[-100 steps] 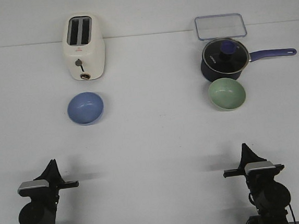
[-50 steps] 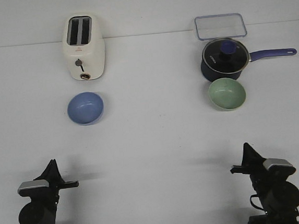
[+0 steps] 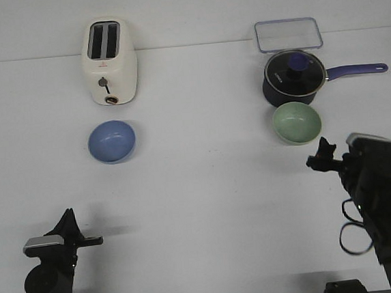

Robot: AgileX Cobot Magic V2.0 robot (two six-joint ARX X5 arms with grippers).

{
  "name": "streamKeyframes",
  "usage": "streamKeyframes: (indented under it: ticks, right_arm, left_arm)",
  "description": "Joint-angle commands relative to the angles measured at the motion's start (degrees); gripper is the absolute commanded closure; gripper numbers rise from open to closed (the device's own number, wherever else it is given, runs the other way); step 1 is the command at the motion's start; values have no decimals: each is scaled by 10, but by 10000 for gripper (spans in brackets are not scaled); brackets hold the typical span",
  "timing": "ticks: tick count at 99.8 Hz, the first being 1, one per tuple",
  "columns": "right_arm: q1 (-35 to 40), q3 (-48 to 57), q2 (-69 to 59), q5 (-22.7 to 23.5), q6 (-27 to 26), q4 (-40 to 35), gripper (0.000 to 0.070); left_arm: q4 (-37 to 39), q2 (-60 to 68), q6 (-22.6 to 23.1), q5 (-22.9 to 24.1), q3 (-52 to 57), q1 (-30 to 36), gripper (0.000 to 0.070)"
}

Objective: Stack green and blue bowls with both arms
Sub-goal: 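Reach the right gripper to the pale green bowl's rim and grasp it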

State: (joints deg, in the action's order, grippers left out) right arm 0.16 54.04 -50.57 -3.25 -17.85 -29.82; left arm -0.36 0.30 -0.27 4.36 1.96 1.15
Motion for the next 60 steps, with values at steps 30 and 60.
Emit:
streamKeyframes:
  ticks: [30, 60]
  right_arm:
    - [-59, 194, -365, 49, 17, -57, 222]
    - [-82, 261, -508, 62, 11, -38, 273]
  left_arm:
    - [8, -1, 9, -1, -12, -1, 685]
    - [8, -1, 9, -1, -12, -1, 685]
